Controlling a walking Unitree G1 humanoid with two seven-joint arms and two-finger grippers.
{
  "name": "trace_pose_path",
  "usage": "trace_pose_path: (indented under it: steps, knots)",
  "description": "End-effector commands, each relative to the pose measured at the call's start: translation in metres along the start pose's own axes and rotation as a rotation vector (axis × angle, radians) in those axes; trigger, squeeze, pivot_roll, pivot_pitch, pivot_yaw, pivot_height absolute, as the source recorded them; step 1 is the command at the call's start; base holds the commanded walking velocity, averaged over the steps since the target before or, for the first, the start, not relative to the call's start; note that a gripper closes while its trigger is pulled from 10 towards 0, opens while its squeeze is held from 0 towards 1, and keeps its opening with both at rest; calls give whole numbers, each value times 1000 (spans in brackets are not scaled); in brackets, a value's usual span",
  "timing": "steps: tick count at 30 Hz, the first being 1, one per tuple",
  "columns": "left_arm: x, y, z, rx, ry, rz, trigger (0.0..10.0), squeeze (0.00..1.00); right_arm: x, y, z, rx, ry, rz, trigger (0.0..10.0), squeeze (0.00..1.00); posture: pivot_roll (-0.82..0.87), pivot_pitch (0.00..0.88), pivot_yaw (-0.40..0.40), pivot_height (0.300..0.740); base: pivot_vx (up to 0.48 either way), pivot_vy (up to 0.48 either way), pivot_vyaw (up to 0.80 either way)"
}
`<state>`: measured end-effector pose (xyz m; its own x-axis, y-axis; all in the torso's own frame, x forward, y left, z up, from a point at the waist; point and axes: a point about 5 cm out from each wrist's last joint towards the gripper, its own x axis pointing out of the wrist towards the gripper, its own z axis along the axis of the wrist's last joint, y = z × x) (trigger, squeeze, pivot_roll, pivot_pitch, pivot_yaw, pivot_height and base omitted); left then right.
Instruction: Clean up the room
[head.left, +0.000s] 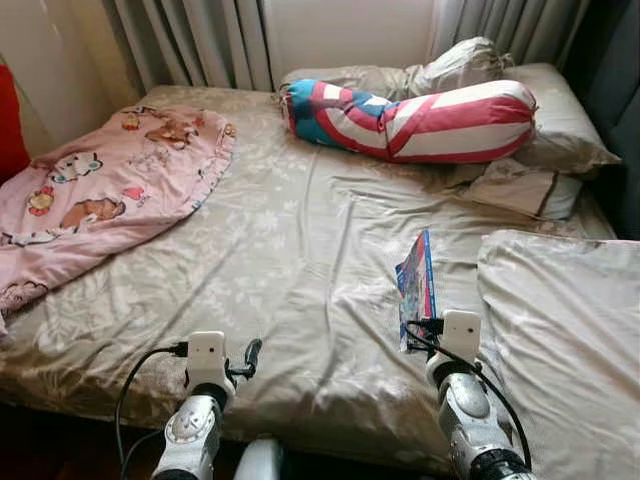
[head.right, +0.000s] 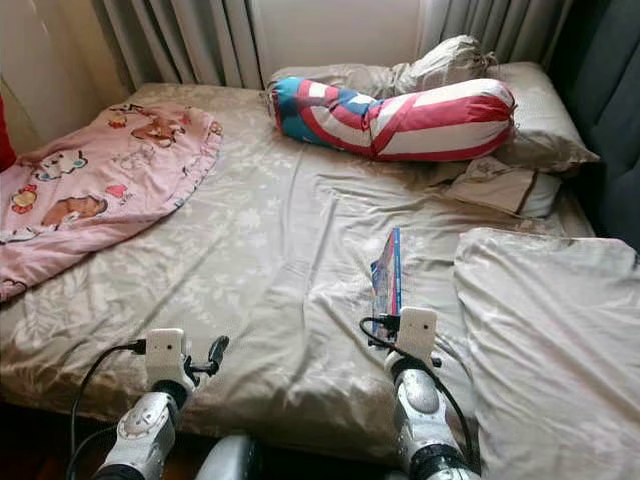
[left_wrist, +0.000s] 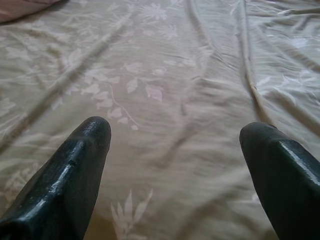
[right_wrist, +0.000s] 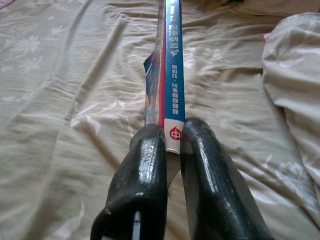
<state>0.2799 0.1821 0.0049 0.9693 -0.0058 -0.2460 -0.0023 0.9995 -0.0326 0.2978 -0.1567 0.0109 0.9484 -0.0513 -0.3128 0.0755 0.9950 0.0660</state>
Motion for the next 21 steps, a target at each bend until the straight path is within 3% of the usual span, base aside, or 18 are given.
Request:
trace_pose_path:
  steps: [1, 7, 21]
  knots:
    - [-1, 2, -3, -3, 23, 5, 10000, 0, 4, 4, 10, -16, -39, 19, 10000, 0, -21, 48, 32, 651, 319, 0, 0]
    - [0, 2, -3, 7, 27, 2, 10000, 0, 4, 5, 10, -17, -37, 21, 10000, 0, -21, 45, 31, 651, 298, 0, 0]
    - [-1, 4, -4, 23, 33, 7, 10000, 0, 2, -5, 2, -21, 2, -22, 10000, 0, -15, 53, 32, 651, 0, 0, 0]
